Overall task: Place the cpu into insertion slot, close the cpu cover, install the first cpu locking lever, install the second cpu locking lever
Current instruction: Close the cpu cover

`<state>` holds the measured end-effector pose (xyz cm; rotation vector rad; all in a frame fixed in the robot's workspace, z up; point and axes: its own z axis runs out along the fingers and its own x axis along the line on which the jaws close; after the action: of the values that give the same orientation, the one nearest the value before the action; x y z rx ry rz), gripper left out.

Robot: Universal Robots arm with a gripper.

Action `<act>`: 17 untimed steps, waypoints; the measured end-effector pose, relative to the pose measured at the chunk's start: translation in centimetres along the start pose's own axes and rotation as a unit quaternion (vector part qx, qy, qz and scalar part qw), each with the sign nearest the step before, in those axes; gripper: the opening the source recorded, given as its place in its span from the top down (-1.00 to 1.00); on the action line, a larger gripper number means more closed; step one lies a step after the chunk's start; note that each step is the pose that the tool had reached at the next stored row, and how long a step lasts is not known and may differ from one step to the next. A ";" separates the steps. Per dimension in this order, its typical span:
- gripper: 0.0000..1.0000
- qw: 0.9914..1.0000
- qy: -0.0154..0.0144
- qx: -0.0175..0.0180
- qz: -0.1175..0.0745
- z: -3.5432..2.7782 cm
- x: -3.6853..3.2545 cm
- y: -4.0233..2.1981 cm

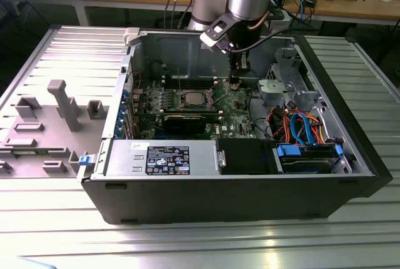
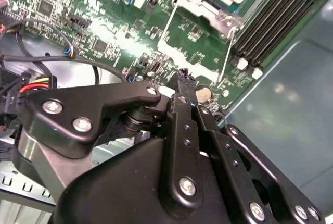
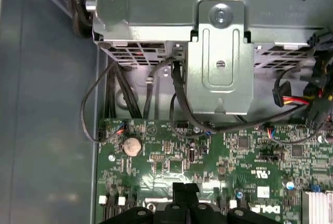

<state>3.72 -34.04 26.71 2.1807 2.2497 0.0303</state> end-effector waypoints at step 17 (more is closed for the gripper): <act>0.79 1.000 0.000 0.001 -0.003 1.68 -0.01 0.37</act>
<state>4.12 -34.03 25.04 2.1747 2.2582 0.0277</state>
